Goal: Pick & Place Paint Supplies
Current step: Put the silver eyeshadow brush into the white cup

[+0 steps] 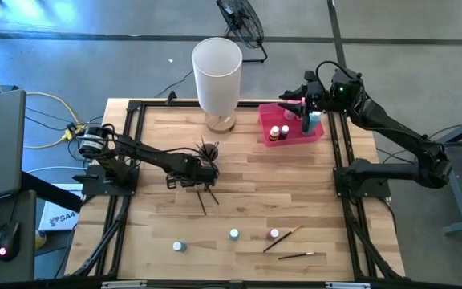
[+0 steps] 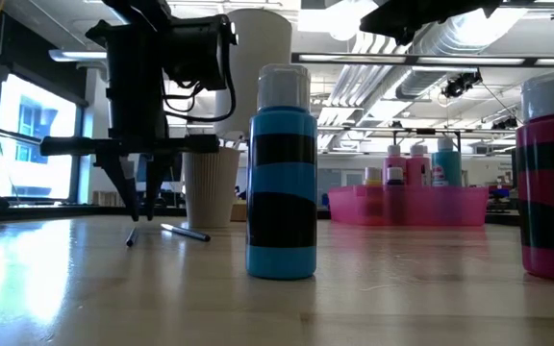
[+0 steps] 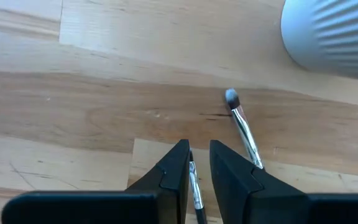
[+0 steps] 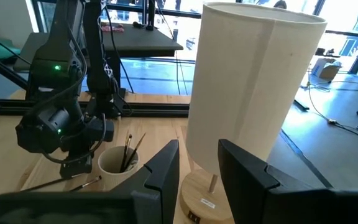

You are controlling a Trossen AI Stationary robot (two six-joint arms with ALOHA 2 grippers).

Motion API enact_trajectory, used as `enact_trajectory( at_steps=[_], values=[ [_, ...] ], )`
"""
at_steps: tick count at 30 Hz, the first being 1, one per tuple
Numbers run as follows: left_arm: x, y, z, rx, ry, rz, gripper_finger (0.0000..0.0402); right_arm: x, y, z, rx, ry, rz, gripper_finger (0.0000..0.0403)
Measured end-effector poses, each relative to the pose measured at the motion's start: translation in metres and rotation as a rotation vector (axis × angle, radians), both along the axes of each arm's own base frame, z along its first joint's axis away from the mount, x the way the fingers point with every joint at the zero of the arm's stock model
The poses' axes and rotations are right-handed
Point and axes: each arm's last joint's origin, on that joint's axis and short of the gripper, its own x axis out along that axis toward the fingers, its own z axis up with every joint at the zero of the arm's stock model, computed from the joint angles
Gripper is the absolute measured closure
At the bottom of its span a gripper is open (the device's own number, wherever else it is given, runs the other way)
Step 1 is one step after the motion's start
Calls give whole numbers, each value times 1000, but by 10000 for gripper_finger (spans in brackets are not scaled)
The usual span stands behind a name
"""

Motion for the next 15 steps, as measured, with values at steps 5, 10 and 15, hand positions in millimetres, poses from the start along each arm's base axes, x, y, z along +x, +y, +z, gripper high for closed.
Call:
enact_trajectory(
  at_steps=[5,10,15],
  values=[
    [-2,0,0,-4,20,2,314,0,0,0,0,0,0,298],
    [-1,1,0,7,7,15,280,0,0,0,0,0,0,298],
    [0,4,0,1,1,27,275,0,0,0,1,1,0,298]
  ],
)
